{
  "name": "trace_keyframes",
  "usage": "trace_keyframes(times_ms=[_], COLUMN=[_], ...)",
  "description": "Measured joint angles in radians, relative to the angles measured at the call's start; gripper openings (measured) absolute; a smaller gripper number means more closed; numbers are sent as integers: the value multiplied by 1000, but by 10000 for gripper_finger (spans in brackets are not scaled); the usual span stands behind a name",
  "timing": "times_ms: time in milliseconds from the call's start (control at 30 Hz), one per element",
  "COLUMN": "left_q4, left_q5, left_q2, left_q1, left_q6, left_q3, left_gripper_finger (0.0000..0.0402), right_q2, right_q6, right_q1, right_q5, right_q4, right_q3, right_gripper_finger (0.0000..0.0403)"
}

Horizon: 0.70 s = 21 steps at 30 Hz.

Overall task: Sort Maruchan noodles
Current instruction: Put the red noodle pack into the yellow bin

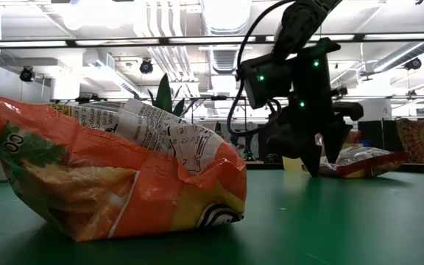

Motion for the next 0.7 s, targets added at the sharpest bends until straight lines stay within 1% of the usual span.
trace_keyframes(times_ms=[67, 167, 367, 467, 567, 700], left_q4=[0, 0, 0, 0, -2, -7], left_q5=[0, 0, 0, 0, 0, 0], left_q2=[0, 0, 0, 0, 0, 0], left_q1=[0, 0, 0, 0, 0, 0], left_q6=[0, 0, 0, 0, 0, 0], left_q3=[0, 0, 0, 0, 0, 0], left_gripper_finger=[75, 75, 75, 75, 75, 75], right_q2=[6, 7, -9, -13, -13, -17], right_q6=[1, 5, 15, 77, 109, 30], right_q1=[0, 0, -1, 11, 40, 75], right_q5=[-2, -5, 22, 63, 110, 135], right_q4=[1, 8, 15, 19, 85, 285], right_q3=[0, 1, 1, -3, -8, -3], right_gripper_finger=[216, 177, 74, 24, 16, 15])
